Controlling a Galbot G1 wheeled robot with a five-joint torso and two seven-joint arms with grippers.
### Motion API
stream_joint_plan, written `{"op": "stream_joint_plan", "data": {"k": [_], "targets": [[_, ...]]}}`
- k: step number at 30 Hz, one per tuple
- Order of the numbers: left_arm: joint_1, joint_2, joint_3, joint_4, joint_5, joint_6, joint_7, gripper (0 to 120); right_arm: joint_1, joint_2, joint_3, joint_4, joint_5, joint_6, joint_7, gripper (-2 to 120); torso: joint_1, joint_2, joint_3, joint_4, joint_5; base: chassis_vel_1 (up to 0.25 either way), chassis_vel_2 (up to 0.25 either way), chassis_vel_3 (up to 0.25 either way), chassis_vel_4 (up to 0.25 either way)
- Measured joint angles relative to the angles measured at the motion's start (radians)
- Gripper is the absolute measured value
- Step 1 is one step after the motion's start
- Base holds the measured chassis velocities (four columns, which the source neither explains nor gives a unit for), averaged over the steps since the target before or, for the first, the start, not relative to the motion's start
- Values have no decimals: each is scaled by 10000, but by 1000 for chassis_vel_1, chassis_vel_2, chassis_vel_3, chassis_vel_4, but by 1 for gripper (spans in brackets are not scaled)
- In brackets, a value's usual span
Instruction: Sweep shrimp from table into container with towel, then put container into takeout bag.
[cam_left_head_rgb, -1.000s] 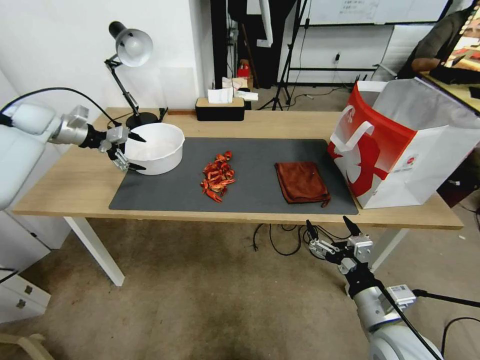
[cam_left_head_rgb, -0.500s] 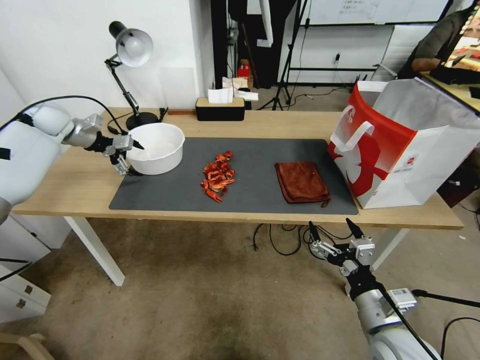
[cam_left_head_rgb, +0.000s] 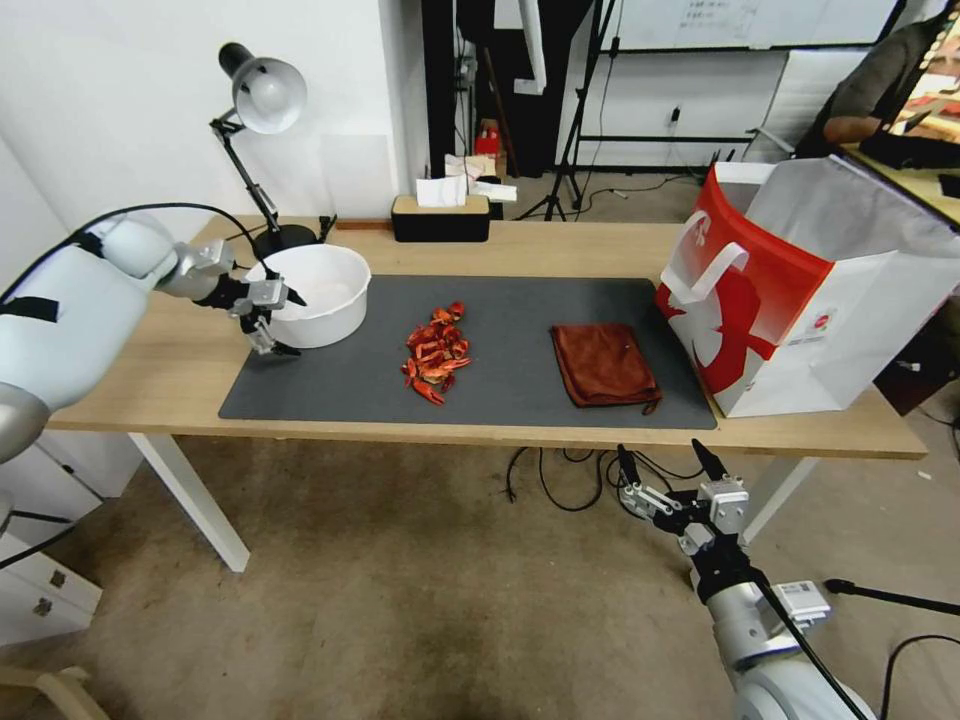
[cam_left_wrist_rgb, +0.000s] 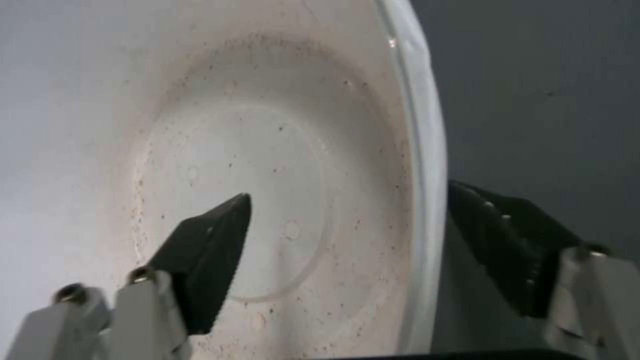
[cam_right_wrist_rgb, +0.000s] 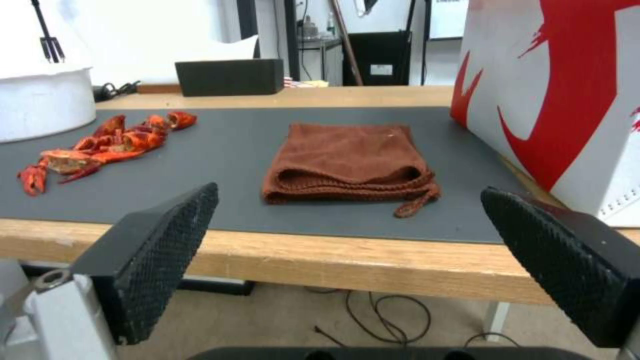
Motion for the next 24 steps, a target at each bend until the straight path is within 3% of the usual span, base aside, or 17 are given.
{"op": "stream_joint_plan", "data": {"k": [5, 7, 13, 16, 18, 20, 24], "targets": [[-143, -39, 62, 129, 10, -49, 126, 57, -14, -23, 22, -23, 4, 63, -24, 100, 0, 0, 0, 2, 0, 0, 0, 0, 0], [-160, -14, 86, 116, 6, -68, 255, 44, 41, -21, 15, -36, 7, 64, -29, 100, 0, 0, 0, 2, -1, 0, 0, 0, 0], [-161, 45, 200, 135, -21, -121, 372, 28, 121, 8, -39, -63, 7, 58, -29, 100, 0, 0, 0, 4, -2, 0, 0, 0, 0], [-145, 46, 188, 166, -70, -202, 370, 11, 126, 22, -46, -103, 7, 56, -28, 100, 0, 0, 0, 2, -2, 0, 0, 0, 0], [-141, 47, 183, 169, -79, -215, 370, 10, 124, 23, -46, -108, 7, 56, -28, 100, 0, 0, 0, 1, -1, 0, 0, 0, 0], [-101, 93, 169, 137, -208, -238, 311, 0, 122, 31, -47, -131, 7, 58, -25, 100, 0, 0, 0, 1, -1, 0, 0, 0, 0], [87, 366, 76, -273, -692, -260, 42, 0, 128, 61, -58, -153, 7, 58, -20, 100, 0, 0, 0, 0, -4, 0, 0, 0, 0]]}}
